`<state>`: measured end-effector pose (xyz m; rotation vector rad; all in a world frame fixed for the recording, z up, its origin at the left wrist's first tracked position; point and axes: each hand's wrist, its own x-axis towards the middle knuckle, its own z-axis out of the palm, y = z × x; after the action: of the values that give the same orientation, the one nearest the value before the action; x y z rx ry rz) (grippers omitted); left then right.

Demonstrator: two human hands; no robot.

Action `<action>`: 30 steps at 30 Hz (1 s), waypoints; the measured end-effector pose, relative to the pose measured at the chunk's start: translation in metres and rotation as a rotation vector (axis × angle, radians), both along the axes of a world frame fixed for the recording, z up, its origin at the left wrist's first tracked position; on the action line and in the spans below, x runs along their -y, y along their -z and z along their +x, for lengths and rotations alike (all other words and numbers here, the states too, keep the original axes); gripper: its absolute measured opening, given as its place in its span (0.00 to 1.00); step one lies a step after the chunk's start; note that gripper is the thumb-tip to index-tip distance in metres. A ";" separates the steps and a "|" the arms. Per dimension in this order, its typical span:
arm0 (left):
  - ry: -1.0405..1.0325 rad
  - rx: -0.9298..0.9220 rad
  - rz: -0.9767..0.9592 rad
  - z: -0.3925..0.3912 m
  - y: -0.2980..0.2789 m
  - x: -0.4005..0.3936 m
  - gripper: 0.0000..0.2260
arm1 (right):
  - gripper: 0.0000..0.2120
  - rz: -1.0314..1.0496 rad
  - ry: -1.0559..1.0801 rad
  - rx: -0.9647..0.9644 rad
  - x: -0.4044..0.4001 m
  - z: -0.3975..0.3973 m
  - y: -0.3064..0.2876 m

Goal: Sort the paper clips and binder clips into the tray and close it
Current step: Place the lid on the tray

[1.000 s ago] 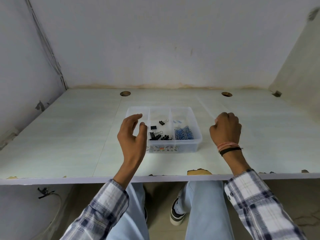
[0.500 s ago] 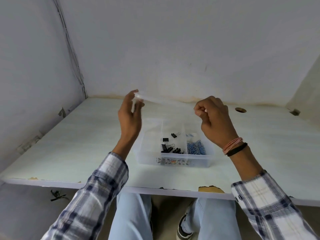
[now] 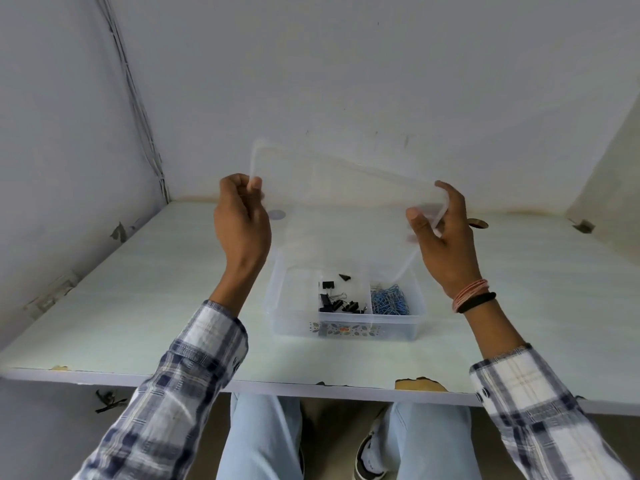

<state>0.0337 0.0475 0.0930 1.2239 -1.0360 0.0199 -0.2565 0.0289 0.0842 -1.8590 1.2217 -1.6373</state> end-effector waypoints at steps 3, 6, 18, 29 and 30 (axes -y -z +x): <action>0.045 -0.082 0.108 -0.005 0.006 0.003 0.15 | 0.28 0.060 0.022 0.181 0.007 0.000 0.009; 0.191 -0.258 0.254 -0.001 0.015 0.010 0.14 | 0.21 0.172 0.102 0.300 0.022 -0.001 0.018; 0.142 -0.156 0.732 0.021 0.070 0.030 0.17 | 0.13 0.435 0.289 -0.175 0.070 -0.005 0.071; 0.235 -0.231 0.781 0.031 0.084 0.047 0.11 | 0.12 0.528 0.332 -0.290 0.085 -0.003 0.064; 0.263 -0.245 0.786 0.032 0.085 0.049 0.11 | 0.12 0.531 0.329 -0.296 0.084 -0.003 0.064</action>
<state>0.0656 -0.0016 0.0076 1.7206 -1.0063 -0.7870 -0.2593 -0.0551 0.0207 -1.6482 1.9487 -1.0361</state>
